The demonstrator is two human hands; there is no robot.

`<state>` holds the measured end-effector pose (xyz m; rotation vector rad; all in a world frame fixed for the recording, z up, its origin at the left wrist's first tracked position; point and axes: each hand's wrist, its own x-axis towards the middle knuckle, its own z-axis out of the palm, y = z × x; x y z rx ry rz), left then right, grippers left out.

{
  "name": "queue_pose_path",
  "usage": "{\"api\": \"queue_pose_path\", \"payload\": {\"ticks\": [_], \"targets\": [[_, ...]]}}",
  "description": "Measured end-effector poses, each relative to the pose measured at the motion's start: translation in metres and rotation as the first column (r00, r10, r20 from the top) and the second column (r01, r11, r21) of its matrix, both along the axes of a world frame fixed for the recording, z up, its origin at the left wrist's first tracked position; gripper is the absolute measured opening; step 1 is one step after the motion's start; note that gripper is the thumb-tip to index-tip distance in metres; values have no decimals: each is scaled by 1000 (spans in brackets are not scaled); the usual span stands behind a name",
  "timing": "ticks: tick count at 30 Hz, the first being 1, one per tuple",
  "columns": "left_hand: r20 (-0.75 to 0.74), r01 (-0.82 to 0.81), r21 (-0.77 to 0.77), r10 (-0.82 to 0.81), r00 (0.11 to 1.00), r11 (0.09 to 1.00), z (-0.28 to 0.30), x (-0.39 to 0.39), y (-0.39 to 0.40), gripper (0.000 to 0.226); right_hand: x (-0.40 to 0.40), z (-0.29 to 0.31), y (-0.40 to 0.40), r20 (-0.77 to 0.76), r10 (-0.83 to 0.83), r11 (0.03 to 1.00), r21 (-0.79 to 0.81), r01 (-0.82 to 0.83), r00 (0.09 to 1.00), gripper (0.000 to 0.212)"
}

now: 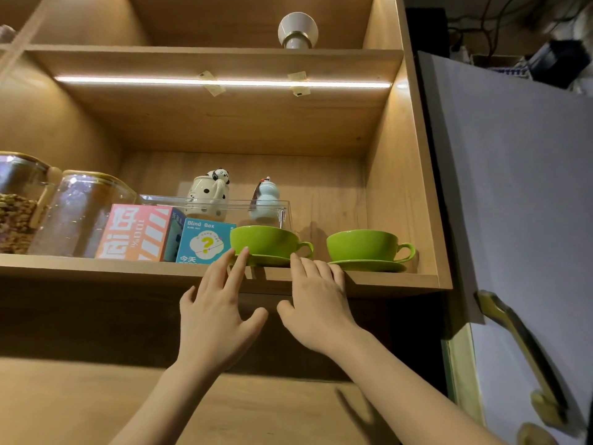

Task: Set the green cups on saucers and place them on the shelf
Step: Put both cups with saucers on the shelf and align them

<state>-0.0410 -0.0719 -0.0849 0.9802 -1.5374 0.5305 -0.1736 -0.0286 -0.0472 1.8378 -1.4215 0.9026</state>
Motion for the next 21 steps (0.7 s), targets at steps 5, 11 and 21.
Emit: {"api": "queue_pose_path", "payload": {"ticks": [5,11,21], "targets": [[4,-19,0,19,1000,1000,0,-2,2,87,1,3,-2,32,-2,1000,-2,2,999,65],[24,-37,66,36,999,997,2,-2,6,83,3,0,-3,77,15,1000,-18,-14,997,62],[59,-41,61,37,998,997,3,-2,9,95,-2,-7,-7,2,-1,1000,-15,1,1000,74]]}}
